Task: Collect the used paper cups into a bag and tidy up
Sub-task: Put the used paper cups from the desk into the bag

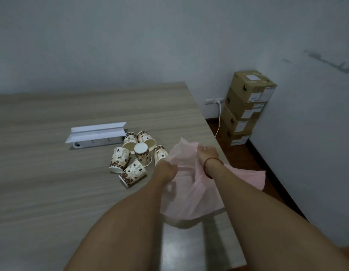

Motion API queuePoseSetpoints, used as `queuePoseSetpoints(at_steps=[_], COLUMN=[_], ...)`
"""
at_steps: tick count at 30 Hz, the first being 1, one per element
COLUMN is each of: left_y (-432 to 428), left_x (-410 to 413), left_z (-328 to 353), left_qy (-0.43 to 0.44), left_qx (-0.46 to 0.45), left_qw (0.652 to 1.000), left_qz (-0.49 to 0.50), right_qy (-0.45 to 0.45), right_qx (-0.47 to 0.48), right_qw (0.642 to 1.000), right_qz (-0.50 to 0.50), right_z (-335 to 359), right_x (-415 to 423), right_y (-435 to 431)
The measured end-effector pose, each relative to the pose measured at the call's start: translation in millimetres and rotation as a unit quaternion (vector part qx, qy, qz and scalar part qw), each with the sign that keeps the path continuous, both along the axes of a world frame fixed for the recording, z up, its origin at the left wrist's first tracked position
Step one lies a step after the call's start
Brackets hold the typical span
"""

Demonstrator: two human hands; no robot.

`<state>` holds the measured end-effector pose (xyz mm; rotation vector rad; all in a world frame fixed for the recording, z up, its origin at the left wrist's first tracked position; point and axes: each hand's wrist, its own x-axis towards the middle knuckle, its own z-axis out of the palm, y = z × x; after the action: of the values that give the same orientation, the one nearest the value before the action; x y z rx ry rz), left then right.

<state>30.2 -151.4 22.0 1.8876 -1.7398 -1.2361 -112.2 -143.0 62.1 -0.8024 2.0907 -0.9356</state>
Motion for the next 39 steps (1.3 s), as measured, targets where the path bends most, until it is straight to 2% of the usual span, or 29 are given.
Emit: queuePoseSetpoints(at_steps=[4, 8, 13, 19, 26, 30, 36, 39], left_y=[-16, -27, -38, -32, -7, 14, 43, 51], left_x=[44, 72, 96, 107, 108, 96, 52, 23], left_z=[-2, -12, -44, -55, -41, -25, -1, 5], left_qy=[-0.112, -0.246, -0.291, -0.337, -0.233, -0.065, 0.114, 0.17], left_qx=[-0.065, -0.058, -0.024, -0.082, -0.043, -0.045, -0.015, 0.0], left_qw=[0.99, 0.966, 0.956, 0.938, 0.971, 0.995, 0.989, 0.982], left_qz=[0.049, 0.051, 0.02, -0.022, 0.038, 0.058, 0.093, 0.088], right_qy=[-0.018, -0.027, -0.021, 0.002, -0.019, -0.025, -0.016, -0.005], right_qx=[0.023, 0.047, 0.091, 0.103, 0.063, 0.034, -0.021, -0.052], right_qw=[1.0, 0.999, 0.995, 0.994, 0.996, 0.996, 0.996, 0.994], right_qz=[0.003, -0.002, -0.028, -0.037, -0.062, -0.073, -0.086, -0.092], right_z=[-14, -28, -61, -74, -50, -29, 10, 23], right_x=[18, 36, 54, 62, 58, 48, 34, 28], right_y=[-12, -25, -33, -20, 6, 31, 54, 60])
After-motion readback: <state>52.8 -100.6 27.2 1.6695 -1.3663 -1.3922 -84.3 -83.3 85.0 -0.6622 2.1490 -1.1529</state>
